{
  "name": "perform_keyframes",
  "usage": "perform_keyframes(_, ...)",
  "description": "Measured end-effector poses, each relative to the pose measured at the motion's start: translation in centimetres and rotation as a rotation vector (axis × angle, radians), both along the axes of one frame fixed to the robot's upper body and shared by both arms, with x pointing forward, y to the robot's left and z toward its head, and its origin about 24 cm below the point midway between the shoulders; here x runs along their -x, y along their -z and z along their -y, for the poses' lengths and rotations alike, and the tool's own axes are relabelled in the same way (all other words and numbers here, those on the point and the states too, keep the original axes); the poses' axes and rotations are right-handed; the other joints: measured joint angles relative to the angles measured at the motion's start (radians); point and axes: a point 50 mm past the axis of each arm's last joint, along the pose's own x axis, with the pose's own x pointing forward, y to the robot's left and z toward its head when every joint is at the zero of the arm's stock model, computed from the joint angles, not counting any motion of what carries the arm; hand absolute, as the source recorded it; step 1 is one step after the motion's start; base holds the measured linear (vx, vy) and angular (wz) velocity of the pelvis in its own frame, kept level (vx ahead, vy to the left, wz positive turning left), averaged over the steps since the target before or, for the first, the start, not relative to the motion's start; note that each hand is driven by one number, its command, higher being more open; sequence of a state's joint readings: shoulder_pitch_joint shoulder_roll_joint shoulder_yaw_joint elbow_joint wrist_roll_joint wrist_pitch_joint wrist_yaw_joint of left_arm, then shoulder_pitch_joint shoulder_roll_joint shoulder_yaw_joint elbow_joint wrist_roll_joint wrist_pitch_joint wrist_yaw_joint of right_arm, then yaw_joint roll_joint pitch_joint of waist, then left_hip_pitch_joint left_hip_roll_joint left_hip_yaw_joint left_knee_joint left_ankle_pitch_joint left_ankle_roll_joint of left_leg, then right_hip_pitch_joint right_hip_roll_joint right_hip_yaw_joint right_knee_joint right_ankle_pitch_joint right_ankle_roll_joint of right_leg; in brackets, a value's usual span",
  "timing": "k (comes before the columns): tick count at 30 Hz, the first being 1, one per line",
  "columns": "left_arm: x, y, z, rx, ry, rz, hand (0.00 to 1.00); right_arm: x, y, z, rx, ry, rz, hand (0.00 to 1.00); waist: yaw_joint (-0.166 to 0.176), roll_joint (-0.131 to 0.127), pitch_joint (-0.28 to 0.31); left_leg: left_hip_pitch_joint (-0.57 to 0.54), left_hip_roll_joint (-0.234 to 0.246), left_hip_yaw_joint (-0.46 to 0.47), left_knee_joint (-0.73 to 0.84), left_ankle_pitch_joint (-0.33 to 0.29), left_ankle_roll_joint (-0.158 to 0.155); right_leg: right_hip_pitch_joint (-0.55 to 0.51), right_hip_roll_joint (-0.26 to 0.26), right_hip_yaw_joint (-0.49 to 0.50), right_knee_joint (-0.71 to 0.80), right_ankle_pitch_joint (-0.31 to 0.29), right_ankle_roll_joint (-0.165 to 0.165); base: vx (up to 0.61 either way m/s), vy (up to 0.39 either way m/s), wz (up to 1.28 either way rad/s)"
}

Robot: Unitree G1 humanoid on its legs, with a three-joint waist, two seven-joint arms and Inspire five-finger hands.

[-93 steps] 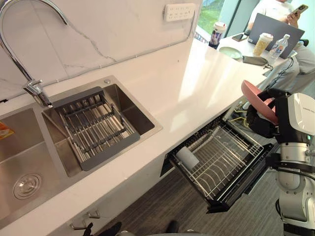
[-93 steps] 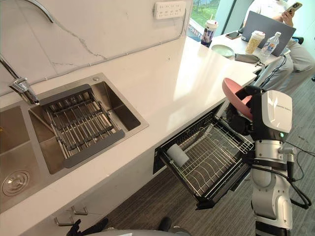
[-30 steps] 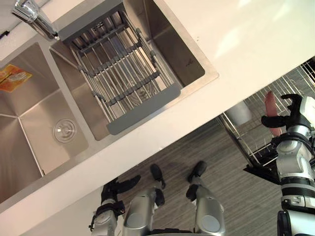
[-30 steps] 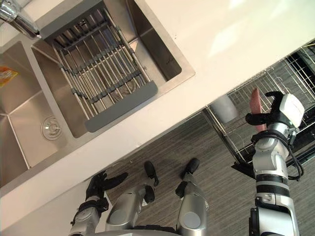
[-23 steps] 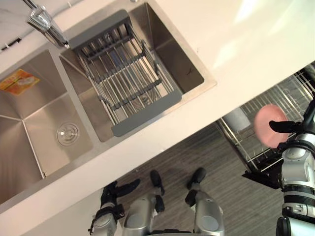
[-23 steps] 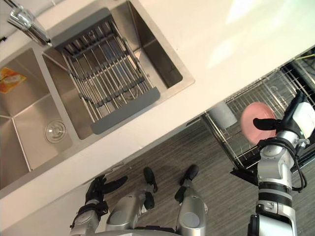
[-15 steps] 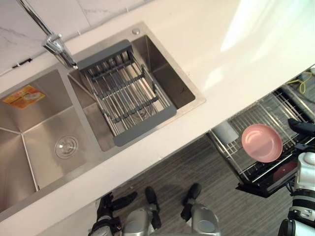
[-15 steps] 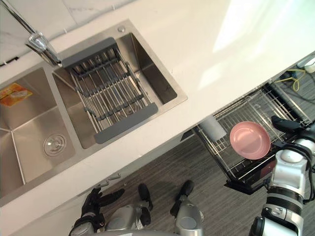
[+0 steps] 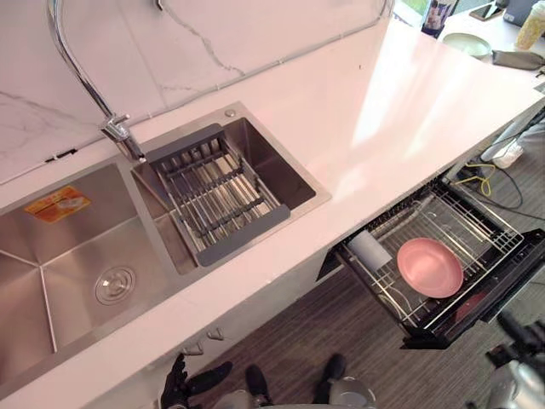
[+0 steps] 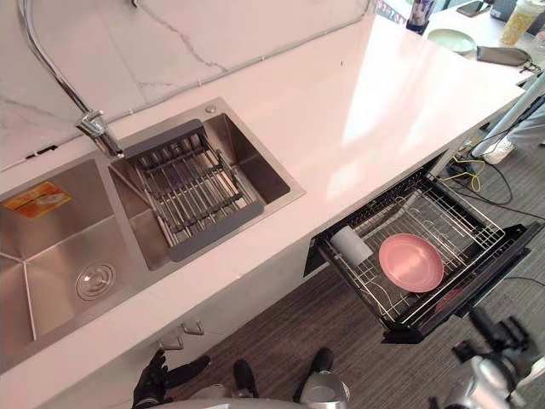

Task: Walk over to the sink, pick up the cup, carry it to the dishwasher, place the cup inside the dishwasher, then close the dishwasher door

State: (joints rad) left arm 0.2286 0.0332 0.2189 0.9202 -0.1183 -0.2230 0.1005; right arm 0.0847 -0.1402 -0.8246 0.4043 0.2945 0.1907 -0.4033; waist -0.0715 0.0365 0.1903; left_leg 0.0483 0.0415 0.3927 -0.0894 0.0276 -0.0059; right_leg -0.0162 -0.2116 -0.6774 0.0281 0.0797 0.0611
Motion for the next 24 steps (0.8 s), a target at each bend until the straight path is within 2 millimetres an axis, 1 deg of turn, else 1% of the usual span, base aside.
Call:
perform_keyframes(1, 0.0, 0.0, 0.1, -0.003, -0.01, -0.001, 1.0, 0.0, 0.3, -0.5, -0.008, 0.002, 0.011, 0.0, 0.001, 0.002, -0.002, -0.002, 0.007, 0.03, 0.0, 0.0, 0.0, -0.01, -0.004, 0.002, 0.013, -0.006, -0.001, 0.03, -0.011, -0.04)
perform_keyframes(2, 0.0, 0.0, 0.1, -0.004, -0.013, 0.0, 1.0, -0.1, 0.4, -0.7, -0.012, 0.008, 0.023, 0.0, 0.002, 0.003, -0.002, -0.004, 0.009, 0.038, 0.0, 0.0, -0.001, -0.016, -0.006, 0.002, 0.021, -0.009, -0.003, 0.05, -0.014, -0.01)
perform_keyframes(4, -0.2, 0.0, 0.1, -0.003, -0.02, 0.006, 1.0, -0.1, 0.4, -1.0, -0.009, 0.026, 0.053, 0.0, 0.007, 0.003, -0.002, -0.009, 0.018, 0.081, 0.001, 0.003, -0.006, -0.037, -0.02, 0.0, 0.061, -0.03, -0.005, 0.06, -0.014, 0.06)
perform_keyframes(7, -0.8, -0.1, 0.1, -0.008, -0.018, 0.018, 1.0, -0.6, 0.3, -1.4, 0.015, 0.009, 0.078, 0.0, 0.021, 0.002, -0.001, -0.029, 0.018, 0.084, 0.002, 0.012, -0.017, -0.076, -0.04, 0.001, 0.122, -0.059, -0.006, 0.08, -0.019, 0.05)
perform_keyframes(10, -1.9, -0.3, 0.3, -0.006, -0.007, 0.042, 1.0, -1.3, 0.1, -1.5, 0.037, 0.012, 0.105, 0.0, 0.029, 0.004, 0.014, -0.052, 0.015, 0.077, 0.011, 0.022, -0.013, -0.112, -0.056, 0.002, 0.161, -0.077, -0.008, 0.08, -0.024, 0.06)
perform_keyframes(11, -2.2, -0.4, 0.2, -0.006, -0.007, 0.049, 1.0, -1.6, 0.0, -1.5, 0.042, 0.008, 0.115, 0.0, 0.028, 0.003, 0.024, -0.058, 0.015, 0.076, 0.015, 0.022, -0.013, -0.117, -0.059, 0.002, 0.165, -0.078, -0.009, 0.04, -0.021, 0.0)
perform_keyframes(13, -3.9, -0.7, 1.0, 0.005, 0.041, 0.087, 1.0, -2.8, -0.7, -1.3, 0.063, 0.001, 0.155, 0.0, 0.025, 0.0, 0.065, -0.08, 0.01, 0.072, 0.024, 0.021, -0.013, -0.137, -0.069, 0.005, 0.174, -0.078, -0.009, 0.0, 0.0, 0.0)
perform_keyframes(15, -4.8, -0.9, 1.5, 0.013, 0.074, 0.108, 1.0, -3.5, -1.3, -1.0, 0.083, -0.008, 0.175, 0.0, 0.019, 0.0, 0.085, -0.094, 0.005, 0.069, 0.028, 0.021, -0.012, -0.153, -0.076, 0.006, 0.182, -0.077, -0.009, -0.01, 0.005, 0.03)
perform_keyframes(17, -5.4, -1.2, 1.5, 0.013, 0.076, 0.129, 1.0, -4.1, -1.8, -0.8, 0.104, -0.017, 0.189, 0.0, 0.015, 0.003, 0.105, -0.105, 0.002, 0.067, 0.033, 0.021, -0.012, -0.163, -0.081, 0.007, 0.185, -0.076, -0.01, 0.0, 0.0, 0.0)
perform_keyframes(20, -5.8, -1.4, 1.3, 0.012, 0.066, 0.152, 1.0, -5.5, -2.9, -0.4, 0.142, -0.05, 0.212, 0.0, -0.003, 0.007, 0.125, -0.143, -0.004, 0.066, 0.054, 0.014, -0.002, -0.195, -0.09, 0.014, 0.188, -0.066, -0.014, -0.02, 0.008, 0.0)
perform_keyframes(22, -6.0, -1.5, 1.4, 0.018, 0.063, 0.163, 1.0, -5.9, -3.6, 0.0, 0.18, -0.063, 0.216, 0.0, -0.006, 0.015, 0.139, -0.162, -0.008, 0.065, 0.06, 0.012, 0.001, -0.207, -0.092, 0.015, 0.174, -0.05, -0.016, 0.0, 0.0, 0.0)
perform_keyframes(24, -6.0, -1.5, 1.5, 0.027, 0.055, 0.169, 1.0, -6.0, -4.1, 0.3, 0.195, -0.058, 0.237, 0.0, -0.007, 0.026, 0.15, -0.167, -0.014, 0.061, 0.06, 0.011, 0.002, -0.207, -0.096, 0.015, 0.166, -0.047, -0.016, -0.02, 0.016, 0.04)
